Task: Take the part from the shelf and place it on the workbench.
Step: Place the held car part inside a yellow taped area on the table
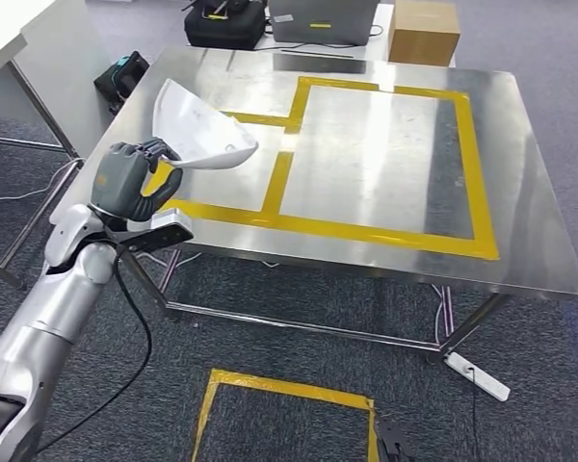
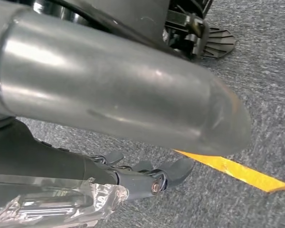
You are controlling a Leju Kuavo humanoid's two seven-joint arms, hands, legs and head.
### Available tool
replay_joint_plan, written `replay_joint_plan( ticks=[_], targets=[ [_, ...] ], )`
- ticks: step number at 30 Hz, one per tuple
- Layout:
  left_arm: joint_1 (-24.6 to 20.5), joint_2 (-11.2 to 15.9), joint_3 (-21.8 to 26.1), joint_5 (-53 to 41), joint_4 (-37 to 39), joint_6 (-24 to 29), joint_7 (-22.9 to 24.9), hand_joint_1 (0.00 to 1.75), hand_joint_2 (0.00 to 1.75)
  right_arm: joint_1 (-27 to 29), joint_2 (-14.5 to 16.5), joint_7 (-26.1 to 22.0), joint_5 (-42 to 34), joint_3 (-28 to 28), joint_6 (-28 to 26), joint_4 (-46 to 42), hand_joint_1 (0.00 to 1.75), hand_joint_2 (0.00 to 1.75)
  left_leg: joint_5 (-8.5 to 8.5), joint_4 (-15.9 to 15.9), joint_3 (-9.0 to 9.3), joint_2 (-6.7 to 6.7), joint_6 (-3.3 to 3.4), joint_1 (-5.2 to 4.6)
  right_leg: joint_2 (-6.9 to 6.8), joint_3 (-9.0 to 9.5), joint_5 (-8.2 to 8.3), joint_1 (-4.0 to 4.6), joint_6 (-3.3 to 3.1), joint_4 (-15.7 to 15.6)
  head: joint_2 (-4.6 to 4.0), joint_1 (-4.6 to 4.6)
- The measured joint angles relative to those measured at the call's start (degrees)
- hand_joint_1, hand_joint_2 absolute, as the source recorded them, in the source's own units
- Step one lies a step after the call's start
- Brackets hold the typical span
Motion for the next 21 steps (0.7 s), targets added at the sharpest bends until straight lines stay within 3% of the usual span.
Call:
replay_joint_plan(
  ticks=[2,4,5,7,9,10,11,12,14,15,18,20,21],
  targets=[
    [-0.91,-0.2,-0.06,-0.01,0.58,-0.15,0.08,1.75,1.75,0.07,0.08,0.02,-0.01,0.03,0.01,0.0,0.0,0.0,-0.06,0.1,-0.1,0.0,-0.49,0.06,0.11,0.11,0.06,0.03,-0.54,0.01,0.0,-0.01],
    [-1.46,-0.4,-0.2,-0.02,0.95,-0.17,0.09,1.75,1.75,0.02,0.18,-0.01,-0.01,0.09,0.01,-0.01,0.0,0.0,-1.15,1.64,-0.82,0.14,-1.28,0.19,0.16,0.29,0.09,-0.2,-1.17,-0.08,0.0,-0.13],
    [-1.68,-0.47,-0.29,-0.02,1.1,-0.16,0.09,1.75,1.75,-0.03,0.23,-0.02,-0.01,0.14,0.01,-0.02,0.0,0.0,-2.42,4.02,-1.97,0.22,-1.71,0.3,0.15,0.42,0.05,-0.36,-1.47,-0.14,0.0,-0.2],
    [-1.96,-0.54,-0.44,-0.03,1.47,-0.16,0.22,1.75,1.75,0.01,0.26,-0.04,-0.02,0.27,0.1,-0.02,0.0,0.0,-5.6,11.65,-5.88,0.31,-2.43,0.65,0.14,0.57,-0.22,-0.46,-1.88,-0.14,0.0,-0.37],
    [-2.12,-0.63,-0.54,-0.03,2.09,-0.25,0.57,1.75,1.75,0.17,0.29,-0.05,-0.1,0.37,0.21,-0.02,0.0,0.0,-6.49,16.71,-8.95,0.35,-2.79,1.02,0.14,0.87,-0.6,-0.55,-1.91,-0.13,0.0,-0.37],
    [-2.32,-0.69,-0.58,-0.03,2.47,-0.34,0.79,1.75,1.75,0.23,0.33,-0.06,-0.19,0.39,0.24,-0.02,0.0,0.0,-5.34,16.21,-8.99,0.38,-2.86,1.18,0.14,1.14,-0.83,-0.62,-1.82,-0.13,0.0,-0.36],
    [-2.64,-0.77,-0.63,-0.03,2.86,-0.42,0.97,1.75,1.75,0.25,0.38,-0.09,-0.3,0.4,0.26,-0.02,0.0,0.0,-3.32,13.53,-7.86,0.43,-2.88,1.3,0.15,1.5,-1.09,-0.69,-1.66,-0.13,0.0,-0.36],
    [-3.08,-0.84,-0.67,-0.03,3.26,-0.49,1.09,1.75,1.75,0.26,0.44,-0.13,-0.39,0.4,0.26,-0.02,0.0,0.0,-1.03,9.59,-5.99,0.6,-2.9,1.4,0.15,1.89,-1.39,-0.73,-1.42,-0.16,0.0,-0.37],
    [-4.16,-0.97,-0.73,-0.03,4.11,-0.51,1.19,1.75,1.75,0.23,0.52,-0.21,-0.5,0.4,0.26,-0.02,0.0,0.0,1.05,2.67,-2.39,0.82,-2.72,1.4,0.17,2.45,-2.11,-0.57,-0.76,-0.17,0.0,-0.39],
    [-4.58,-1.04,-0.75,-0.03,4.51,-0.51,1.2,1.75,1.75,0.24,0.55,-0.23,-0.52,0.4,0.26,-0.02,0.0,0.0,0.97,0.92,-1.45,0.88,-2.46,1.35,0.17,2.7,-2.33,-0.46,-0.39,-0.25,0.0,-0.41],
    [-5.02,-1.29,-0.83,-0.04,5.54,-0.46,1.2,1.75,1.75,0.39,0.57,-0.22,-0.55,0.4,0.23,-0.01,0.0,0.0,-0.19,0.18,-0.59,0.69,-1.13,1.28,0.01,3.23,-2.77,-0.46,0.55,-0.07,0.0,-0.34],
    [-5.23,-1.36,-0.86,0.02,6.34,-0.29,1.22,1.75,1.75,0.39,0.58,-0.21,-0.57,0.41,0.21,0.0,0.0,0.0,-0.64,0.15,0.16,0.63,-0.31,1.27,-0.17,1.51,-4.34,-0.49,0.89,3.25,0.0,-0.17],
    [-5.33,-1.36,-0.86,0.05,6.76,-0.19,1.23,1.75,1.75,0.44,0.6,-0.22,-0.58,0.42,0.21,0.0,0.0,0.0,-0.91,0.15,0.43,0.59,-0.02,1.19,-0.23,-0.5,-5.59,-0.46,0.93,6.64,0.0,-0.07]
  ],
)
